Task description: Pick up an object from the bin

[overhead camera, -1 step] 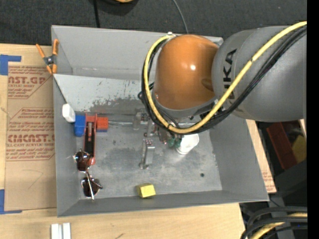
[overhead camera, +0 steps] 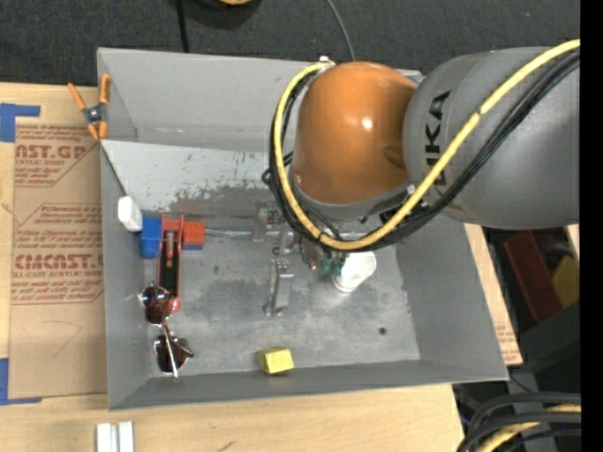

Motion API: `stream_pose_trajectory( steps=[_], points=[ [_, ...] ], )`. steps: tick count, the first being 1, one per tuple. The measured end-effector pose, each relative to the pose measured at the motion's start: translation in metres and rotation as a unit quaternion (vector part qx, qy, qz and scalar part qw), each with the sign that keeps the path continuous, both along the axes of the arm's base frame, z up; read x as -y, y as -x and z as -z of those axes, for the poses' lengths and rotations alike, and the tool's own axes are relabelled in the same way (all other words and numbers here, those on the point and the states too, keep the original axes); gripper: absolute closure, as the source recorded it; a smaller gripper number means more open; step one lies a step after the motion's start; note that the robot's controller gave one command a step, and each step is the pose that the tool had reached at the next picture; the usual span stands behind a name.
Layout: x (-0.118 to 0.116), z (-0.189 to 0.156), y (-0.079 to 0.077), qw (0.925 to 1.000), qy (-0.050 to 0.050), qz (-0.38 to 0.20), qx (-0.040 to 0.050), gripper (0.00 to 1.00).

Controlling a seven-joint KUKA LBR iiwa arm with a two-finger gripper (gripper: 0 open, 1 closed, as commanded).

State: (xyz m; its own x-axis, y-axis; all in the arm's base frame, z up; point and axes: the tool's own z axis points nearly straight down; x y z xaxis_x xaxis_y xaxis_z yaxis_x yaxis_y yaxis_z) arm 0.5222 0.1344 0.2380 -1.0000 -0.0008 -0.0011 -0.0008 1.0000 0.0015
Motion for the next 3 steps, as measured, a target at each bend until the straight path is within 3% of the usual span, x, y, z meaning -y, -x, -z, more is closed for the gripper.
stream_pose_trajectory(
  steps=[2,3],
  points=[
    [0.035,0.076,-0.037,1.0,0.0,-0.002,0.0012,0.0],
    [0.035,0.052,-0.041,1.0,0.001,-0.004,-0.0052,0.0]
  ],
)
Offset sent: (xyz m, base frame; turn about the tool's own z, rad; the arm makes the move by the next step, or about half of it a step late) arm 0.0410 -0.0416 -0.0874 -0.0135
